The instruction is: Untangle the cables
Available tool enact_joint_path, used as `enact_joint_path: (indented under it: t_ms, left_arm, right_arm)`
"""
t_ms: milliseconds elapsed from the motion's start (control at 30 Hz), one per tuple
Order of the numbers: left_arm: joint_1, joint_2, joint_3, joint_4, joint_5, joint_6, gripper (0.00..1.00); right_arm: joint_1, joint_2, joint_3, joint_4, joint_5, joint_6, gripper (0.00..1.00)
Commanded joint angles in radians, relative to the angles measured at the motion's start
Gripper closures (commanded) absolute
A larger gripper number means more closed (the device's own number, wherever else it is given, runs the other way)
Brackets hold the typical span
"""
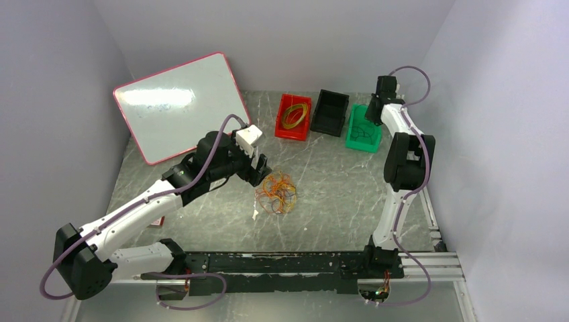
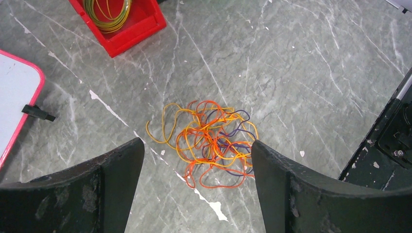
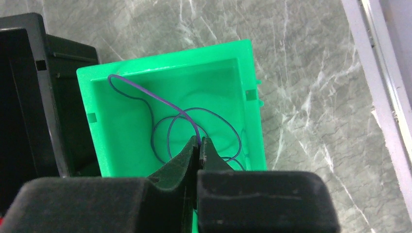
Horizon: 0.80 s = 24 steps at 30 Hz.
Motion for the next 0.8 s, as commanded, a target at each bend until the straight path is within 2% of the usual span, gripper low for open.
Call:
enact_joint_path:
  t_ms: [0,267,767]
  left_arm:
    - [0.006,0.009,0.025,0.015,0.022,-0.011,0.15]
    - [0.005,0.01,0.025,0.011,0.025,-0.012,0.15]
    - [0.005,0.011,0.024,0.01,0.025,-0.015,0.15]
  right_arm:
    - [0.006,-0.054,-0.041,0.0,-0.02,0.025,1.0]
    - [0.02,-0.042,-0.111,-0.02,0.003,0.084,1.0]
    - [0.043,0.099,-0.023,-0.038,0.075,0.054,1.0]
